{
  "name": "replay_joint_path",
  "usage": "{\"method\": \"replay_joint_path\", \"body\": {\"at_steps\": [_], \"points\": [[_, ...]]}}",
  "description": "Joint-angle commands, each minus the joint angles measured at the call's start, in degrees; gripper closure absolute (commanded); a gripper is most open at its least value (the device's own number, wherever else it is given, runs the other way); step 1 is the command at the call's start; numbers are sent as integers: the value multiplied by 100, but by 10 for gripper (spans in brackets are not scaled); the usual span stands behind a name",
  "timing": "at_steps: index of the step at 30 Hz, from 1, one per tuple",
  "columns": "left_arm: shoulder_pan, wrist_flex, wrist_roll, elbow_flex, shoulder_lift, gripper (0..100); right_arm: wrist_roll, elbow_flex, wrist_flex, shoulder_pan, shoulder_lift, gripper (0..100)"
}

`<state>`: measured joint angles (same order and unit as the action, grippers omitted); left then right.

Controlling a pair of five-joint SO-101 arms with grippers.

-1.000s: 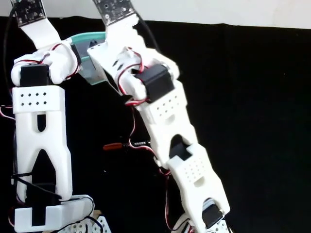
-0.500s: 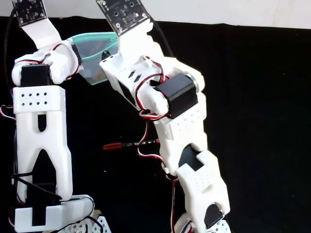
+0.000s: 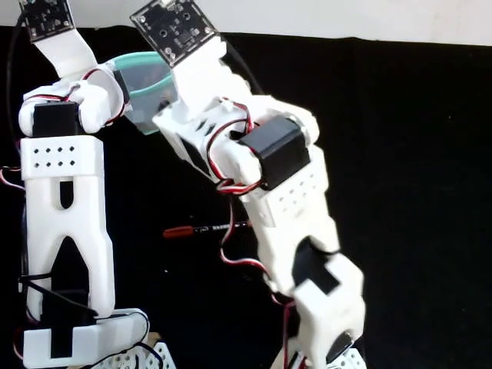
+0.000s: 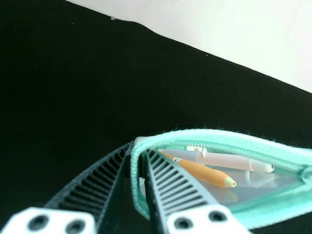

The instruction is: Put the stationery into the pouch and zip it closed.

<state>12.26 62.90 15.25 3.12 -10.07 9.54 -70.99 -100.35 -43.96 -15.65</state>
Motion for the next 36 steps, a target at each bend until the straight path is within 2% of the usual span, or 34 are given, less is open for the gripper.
{"method": "replay_joint_path", "body": {"at_steps": [1, 5, 16, 22, 30, 36], "points": [[-31, 9, 35, 13, -4, 993, 519, 1587, -66, -84, 760, 800], [-31, 9, 26, 13, 4, 993, 1257, 3116, -48, -286, 1042, 800], [-31, 26, 26, 13, 4, 993, 1873, 5631, 1086, -400, 1095, 800], [-31, 26, 26, 13, 4, 993, 1908, 6589, 1868, -400, 1086, 800], [-40, 35, 26, 13, 4, 993, 2980, 7609, 2976, -435, 1077, 800], [-40, 35, 26, 4, 4, 993, 3560, 8057, 3653, -734, 1059, 800]]}}
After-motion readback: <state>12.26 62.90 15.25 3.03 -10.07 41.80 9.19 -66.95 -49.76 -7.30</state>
